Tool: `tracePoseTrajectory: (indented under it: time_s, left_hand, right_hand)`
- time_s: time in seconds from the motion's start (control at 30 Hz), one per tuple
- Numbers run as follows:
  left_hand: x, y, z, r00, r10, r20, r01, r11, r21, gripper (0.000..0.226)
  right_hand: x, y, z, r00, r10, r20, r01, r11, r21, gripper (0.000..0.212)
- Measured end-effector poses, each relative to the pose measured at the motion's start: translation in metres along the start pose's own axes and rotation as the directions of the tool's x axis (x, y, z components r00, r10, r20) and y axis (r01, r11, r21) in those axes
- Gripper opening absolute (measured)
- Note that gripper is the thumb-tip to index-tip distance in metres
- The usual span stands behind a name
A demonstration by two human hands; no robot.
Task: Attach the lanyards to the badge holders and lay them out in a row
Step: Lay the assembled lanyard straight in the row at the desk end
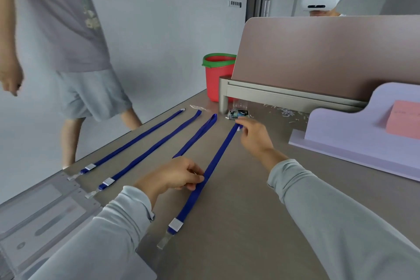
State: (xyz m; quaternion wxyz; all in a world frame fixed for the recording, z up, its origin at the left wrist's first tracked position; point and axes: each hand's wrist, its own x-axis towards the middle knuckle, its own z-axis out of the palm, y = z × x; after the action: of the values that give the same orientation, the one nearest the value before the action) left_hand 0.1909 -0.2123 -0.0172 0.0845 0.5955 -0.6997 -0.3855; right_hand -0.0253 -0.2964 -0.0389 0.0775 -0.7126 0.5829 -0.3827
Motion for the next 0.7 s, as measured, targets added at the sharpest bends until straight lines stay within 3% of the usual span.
tracePoseTrajectory:
  time_s: [0.1,0.2,0.3,0.4,0.5,0.7]
  left_hand:
    - [0.002,0.002,0.001,1.0,-0.001,-0.001,0.001,1.0,0.031,0.026]
    - [0.004,0.0,0.004,1.0,-0.003,-0.011,0.004,0.999,0.043,0.025]
    - [0.005,-0.004,0.008,0.999,0.022,-0.037,-0.019,0.996,0.089,0.019]
    - [0.006,-0.005,0.01,0.997,0.035,-0.067,-0.025,0.989,0.148,0.01]
    - [0.004,-0.004,0.013,0.994,0.052,-0.098,-0.032,0.981,0.193,0.015]
    - [-0.008,-0.011,0.01,0.98,0.096,-0.173,-0.054,0.971,0.233,0.011]
  right_hand:
    - [0.008,-0.014,-0.01,0.998,-0.009,-0.058,0.016,0.993,0.116,0.04]
    - [0.003,-0.01,0.0,0.998,0.021,0.053,-0.029,0.988,0.154,0.036]
    - [-0.011,0.006,0.017,0.953,0.158,0.257,-0.185,0.979,0.084,0.032]
    - [-0.014,0.006,0.021,0.94,0.248,0.234,-0.25,0.968,-0.018,0.027]
    - [-0.018,-0.004,0.023,0.954,0.196,0.227,-0.16,0.973,-0.168,0.033]
    - [-0.039,-0.028,0.027,0.879,0.147,0.454,0.019,0.94,-0.341,0.072]
